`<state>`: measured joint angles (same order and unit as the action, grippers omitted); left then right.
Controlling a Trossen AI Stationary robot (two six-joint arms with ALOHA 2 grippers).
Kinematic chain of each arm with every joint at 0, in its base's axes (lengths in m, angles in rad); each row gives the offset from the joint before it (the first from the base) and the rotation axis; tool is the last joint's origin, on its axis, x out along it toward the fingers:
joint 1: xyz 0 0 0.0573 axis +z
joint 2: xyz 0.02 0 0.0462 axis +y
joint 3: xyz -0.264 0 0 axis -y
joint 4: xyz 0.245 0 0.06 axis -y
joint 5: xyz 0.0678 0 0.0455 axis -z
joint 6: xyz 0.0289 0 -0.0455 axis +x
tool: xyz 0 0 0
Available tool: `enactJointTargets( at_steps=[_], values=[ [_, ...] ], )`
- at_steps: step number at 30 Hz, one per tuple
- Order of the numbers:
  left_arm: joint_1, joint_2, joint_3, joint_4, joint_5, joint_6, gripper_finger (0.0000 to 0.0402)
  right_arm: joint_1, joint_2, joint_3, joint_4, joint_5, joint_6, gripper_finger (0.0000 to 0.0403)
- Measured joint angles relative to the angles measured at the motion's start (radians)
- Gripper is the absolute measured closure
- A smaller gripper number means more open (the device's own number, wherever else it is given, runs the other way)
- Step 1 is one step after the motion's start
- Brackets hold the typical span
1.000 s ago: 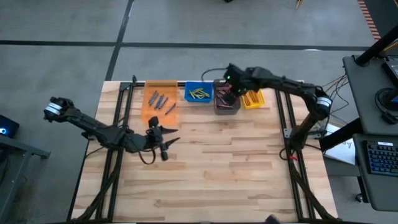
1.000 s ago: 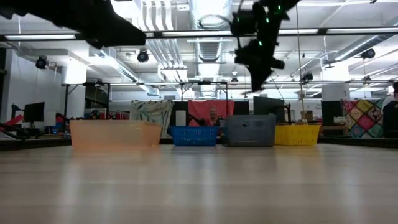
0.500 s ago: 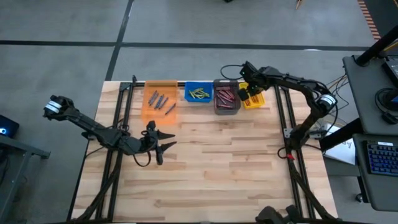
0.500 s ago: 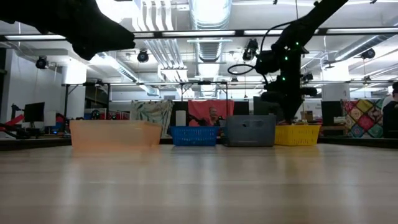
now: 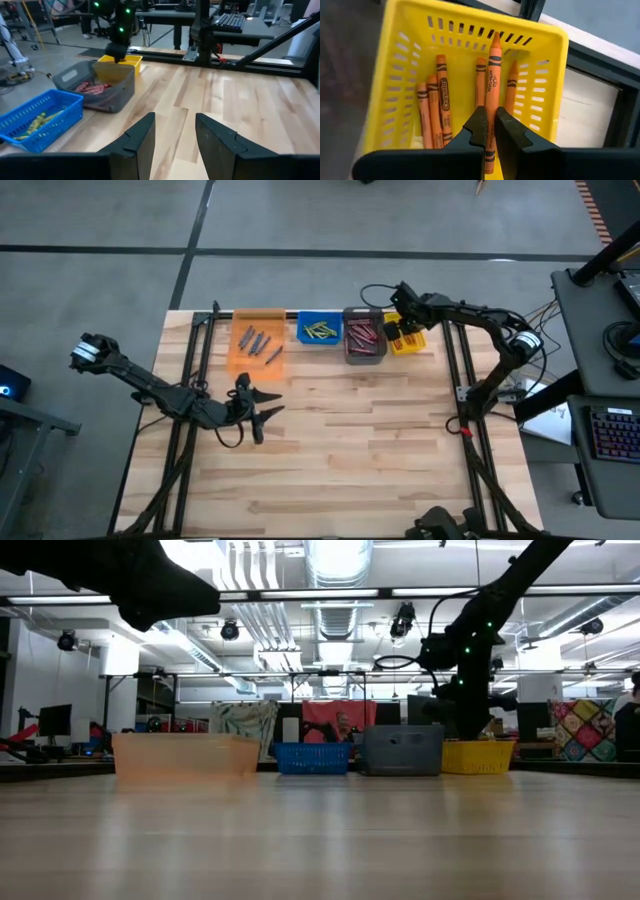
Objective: Sort crayons
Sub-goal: Put the orange crayon into the yellow bin, then return to Home Position
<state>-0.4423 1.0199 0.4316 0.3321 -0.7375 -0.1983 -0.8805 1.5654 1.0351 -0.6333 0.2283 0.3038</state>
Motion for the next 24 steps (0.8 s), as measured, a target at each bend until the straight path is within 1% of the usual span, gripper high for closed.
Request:
enactJointTargets(
  at_steps=[4, 10, 13, 19, 24],
  values=[
    [0.000, 0.000, 0.000, 0.000, -0.023, 0.010, 0.0279, -0.004, 0.000, -0.019, 0.020, 0.000, 0.000, 0.0390],
    [0.001, 0.000, 0.000, 0.000, -0.023, 0.010, 0.0279, -0.004, 0.000, -0.026, 0.022, 0.000, 0.000, 0.0388],
    [0.001, 0.000, 0.000, 0.000, -0.023, 0.010, 0.0279, -0.004, 0.000, -0.026, 0.022, -0.024, 0.000, 0.0372],
    [0.001, 0.000, 0.000, 0.000, -0.023, 0.010, 0.0279, -0.004, -0.001, -0.010, 0.020, -0.029, -0.007, 0.0331],
    [0.001, -0.002, 0.000, -0.001, -0.039, 0.037, 0.0279, 0.010, -0.031, 0.010, 0.024, -0.037, -0.013, 0.0318]
  ],
)
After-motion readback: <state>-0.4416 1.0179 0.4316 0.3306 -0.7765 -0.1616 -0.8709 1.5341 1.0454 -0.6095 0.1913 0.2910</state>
